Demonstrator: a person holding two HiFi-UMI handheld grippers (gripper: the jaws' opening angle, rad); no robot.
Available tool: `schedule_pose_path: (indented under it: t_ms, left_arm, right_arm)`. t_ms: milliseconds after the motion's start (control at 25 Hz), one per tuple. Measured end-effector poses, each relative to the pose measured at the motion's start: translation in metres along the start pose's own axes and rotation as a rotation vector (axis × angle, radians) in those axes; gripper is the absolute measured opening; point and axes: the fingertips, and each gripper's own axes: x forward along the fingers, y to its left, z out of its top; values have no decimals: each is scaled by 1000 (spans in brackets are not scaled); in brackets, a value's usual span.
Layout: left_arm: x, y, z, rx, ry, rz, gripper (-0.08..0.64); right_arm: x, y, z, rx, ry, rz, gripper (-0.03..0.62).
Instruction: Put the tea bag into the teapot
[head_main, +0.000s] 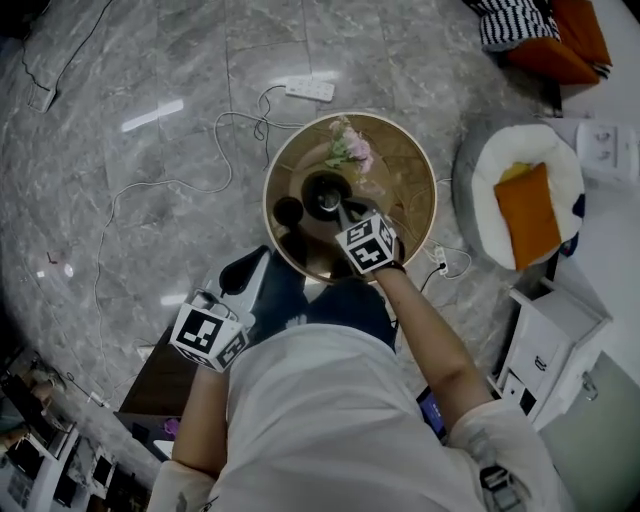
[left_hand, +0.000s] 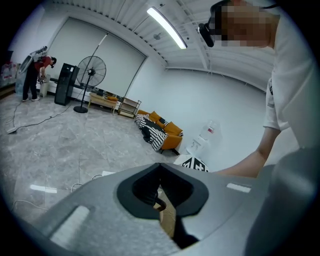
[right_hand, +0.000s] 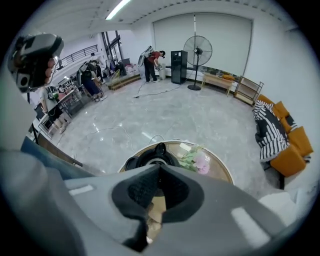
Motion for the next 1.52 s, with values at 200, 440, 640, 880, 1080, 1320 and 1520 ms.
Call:
schedule_pose_path:
  t_ms: [200,440,640,880,1080,1320,1520]
  left_arm:
    - [15,-26,9,33,-4,-31,7]
    - [36,-52,13,67,-4,-67,6]
    - [58,-59,6,77,24,-78,8]
    - [93,-50,-20,89,101,-64,8]
    - [130,-34,-54,84,210,-76,8]
    - [170,-16,-94,92,314,-64,10]
    - [195,-5,-130,111,429,-40,91]
  right_arm:
    - [-49,-13,-10,72,-63,-20,3]
    - [-94,-23,-24,154,-137,-24,3]
    - [-119,-32,-35,202,-164,-43,3]
    - [-138,-42,-54,256,-168,-65,3]
    - [-156,-47,-68,308,-166,-90,3]
    - [-173,-57,-89,365,-156,-126,3]
    - [-185,-59,-108,403,-137,-149,3]
